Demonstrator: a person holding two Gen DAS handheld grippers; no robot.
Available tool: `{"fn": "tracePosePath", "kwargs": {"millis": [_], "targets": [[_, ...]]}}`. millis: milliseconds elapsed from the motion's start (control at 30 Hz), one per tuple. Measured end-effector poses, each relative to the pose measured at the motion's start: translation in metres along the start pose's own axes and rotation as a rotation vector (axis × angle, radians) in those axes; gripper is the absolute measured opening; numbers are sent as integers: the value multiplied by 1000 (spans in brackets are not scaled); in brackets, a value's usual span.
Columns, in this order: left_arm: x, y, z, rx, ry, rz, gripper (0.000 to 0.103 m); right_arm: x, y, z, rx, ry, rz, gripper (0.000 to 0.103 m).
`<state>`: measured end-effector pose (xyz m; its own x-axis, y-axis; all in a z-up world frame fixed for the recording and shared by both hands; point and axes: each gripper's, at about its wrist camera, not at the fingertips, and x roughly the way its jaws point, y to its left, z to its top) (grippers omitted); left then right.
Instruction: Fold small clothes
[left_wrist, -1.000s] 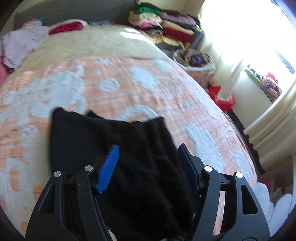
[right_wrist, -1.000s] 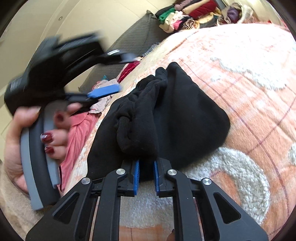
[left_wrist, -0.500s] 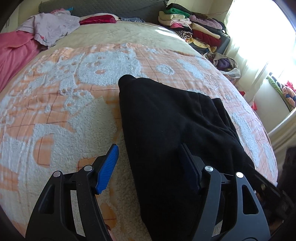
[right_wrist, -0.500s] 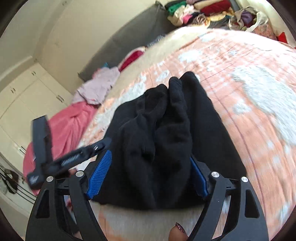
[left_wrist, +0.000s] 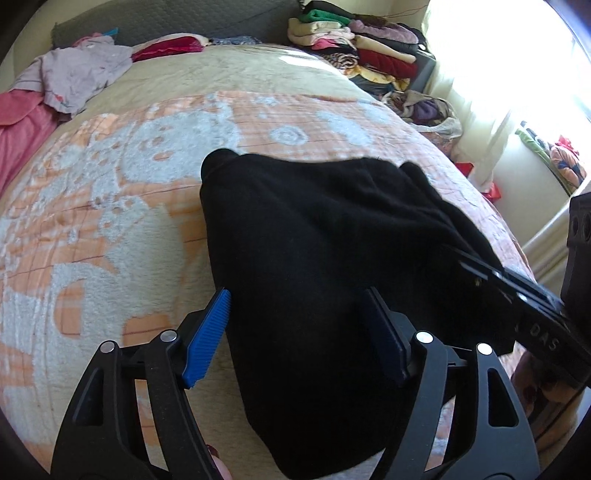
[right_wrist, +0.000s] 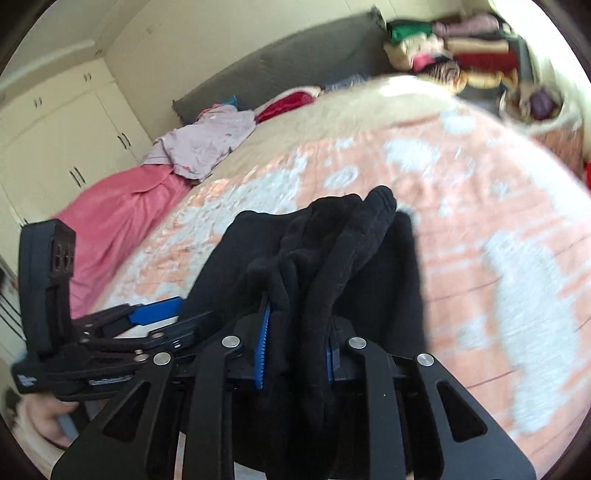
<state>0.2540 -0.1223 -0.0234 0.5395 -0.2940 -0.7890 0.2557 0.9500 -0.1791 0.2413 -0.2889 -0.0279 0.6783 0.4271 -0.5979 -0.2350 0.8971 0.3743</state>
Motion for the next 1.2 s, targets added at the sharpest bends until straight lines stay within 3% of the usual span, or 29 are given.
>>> {"fn": "tracePosePath", "kwargs": {"millis": [200, 233, 300, 400, 533, 800, 867, 933, 1033, 1200], "targets": [[9, -23, -9, 77, -1, 62, 70, 18, -36, -26, 80, 33, -34, 27], [10, -25, -9, 85, -3, 68, 70, 18, -38, -28, 93, 24, -42, 36], [9, -26, -10, 91, -5, 79, 70, 16, -40, -33, 113, 9, -65, 45], [8, -23, -12, 84, -5, 79, 70, 8, -33, -36, 107, -6, -98, 46], [6, -20, -16, 67, -4, 70, 72, -1, -24, -42, 68, -8, -166, 55], [-5, -16, -25, 37, -18, 38, 72, -28, -26, -56, 97, -24, -190, 67], [-10, -15, -26, 33, -28, 32, 78, -38, -22, -59, 89, -38, -195, 70], [-18, -14, -29, 34, -42, 21, 81, -51, -16, -61, 80, -66, -206, 83], [-30, -14, -34, 49, -62, 10, 85, -70, -7, -66, 71, -108, -220, 96], [-54, -13, -44, 58, -111, 1, 93, -97, 5, -75, 66, -175, -219, 98]]}}
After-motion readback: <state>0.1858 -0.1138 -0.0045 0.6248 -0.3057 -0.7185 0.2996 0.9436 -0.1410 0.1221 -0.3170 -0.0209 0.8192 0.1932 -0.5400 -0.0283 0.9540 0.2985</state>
